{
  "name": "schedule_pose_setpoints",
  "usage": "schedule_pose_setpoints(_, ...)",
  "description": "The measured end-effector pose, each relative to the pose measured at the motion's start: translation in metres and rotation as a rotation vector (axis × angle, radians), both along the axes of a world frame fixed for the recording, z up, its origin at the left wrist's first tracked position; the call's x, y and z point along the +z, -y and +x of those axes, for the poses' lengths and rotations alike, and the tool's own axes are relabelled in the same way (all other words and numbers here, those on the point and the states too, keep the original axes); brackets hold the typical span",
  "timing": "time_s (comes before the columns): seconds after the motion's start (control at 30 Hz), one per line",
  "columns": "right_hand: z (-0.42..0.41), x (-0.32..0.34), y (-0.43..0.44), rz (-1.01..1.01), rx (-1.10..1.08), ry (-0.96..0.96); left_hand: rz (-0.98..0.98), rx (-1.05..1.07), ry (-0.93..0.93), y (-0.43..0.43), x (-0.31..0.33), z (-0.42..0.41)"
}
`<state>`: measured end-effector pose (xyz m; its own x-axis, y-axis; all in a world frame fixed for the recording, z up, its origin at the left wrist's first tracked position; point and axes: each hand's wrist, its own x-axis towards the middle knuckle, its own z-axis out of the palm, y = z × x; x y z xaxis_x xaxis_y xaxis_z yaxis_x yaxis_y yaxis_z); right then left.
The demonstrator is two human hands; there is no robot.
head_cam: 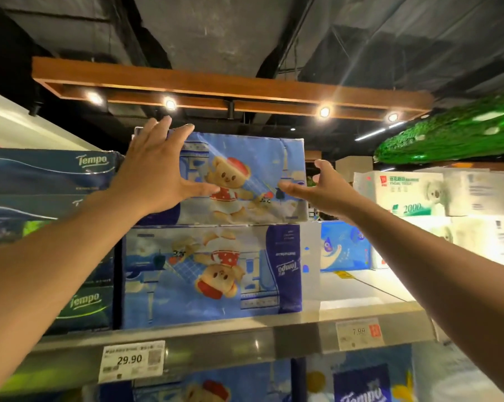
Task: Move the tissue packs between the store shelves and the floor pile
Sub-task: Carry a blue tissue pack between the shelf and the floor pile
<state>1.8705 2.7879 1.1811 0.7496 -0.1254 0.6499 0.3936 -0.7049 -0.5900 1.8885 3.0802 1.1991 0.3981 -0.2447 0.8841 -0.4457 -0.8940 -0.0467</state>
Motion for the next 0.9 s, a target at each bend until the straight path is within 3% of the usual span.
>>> schedule_pose_setpoints(0.23, -0.070, -0.040, 0.020, -0.261, -0.230, 0.110, 0.073, -0.305, -0.124, 0.057, -0.040, -0.040)
schedule_pose_setpoints(0.53, -0.241, -0.119, 0.134, -0.598, -0.495, -0.140, 0.242, -0.520, -0.401, 0.191, -0.120, -0.120)
schedule_pose_setpoints(0.9, -0.534, -0.219, 0.320, -0.538, -0.721, -0.507, 0.443, -0.907, -0.533, 0.439, -0.231, -0.338)
